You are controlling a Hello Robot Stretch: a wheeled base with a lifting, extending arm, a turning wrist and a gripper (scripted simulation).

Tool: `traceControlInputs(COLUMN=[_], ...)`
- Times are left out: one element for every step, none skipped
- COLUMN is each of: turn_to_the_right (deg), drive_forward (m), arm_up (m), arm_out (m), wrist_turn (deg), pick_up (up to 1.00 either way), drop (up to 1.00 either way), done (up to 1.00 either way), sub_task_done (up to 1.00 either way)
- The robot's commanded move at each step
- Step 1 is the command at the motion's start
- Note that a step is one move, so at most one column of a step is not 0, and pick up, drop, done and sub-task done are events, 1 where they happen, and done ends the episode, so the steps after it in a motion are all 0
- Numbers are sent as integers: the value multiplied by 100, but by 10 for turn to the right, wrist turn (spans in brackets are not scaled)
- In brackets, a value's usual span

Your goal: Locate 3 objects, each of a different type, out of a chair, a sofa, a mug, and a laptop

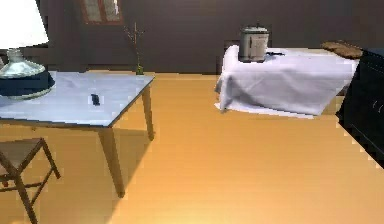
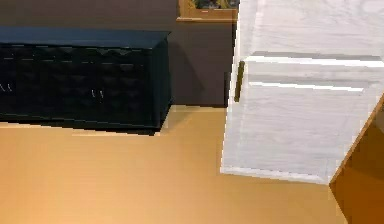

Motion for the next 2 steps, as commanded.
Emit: traceControlInputs(turn_to_the_right=[-390, 0], drive_forward=[0, 50], arm_up=[0, 0], arm_out=[0, 0], wrist_turn=[0, 0], pick_up=[0, 0], drop=[0, 0], done=[0, 0], sub_task_done=[0, 0])
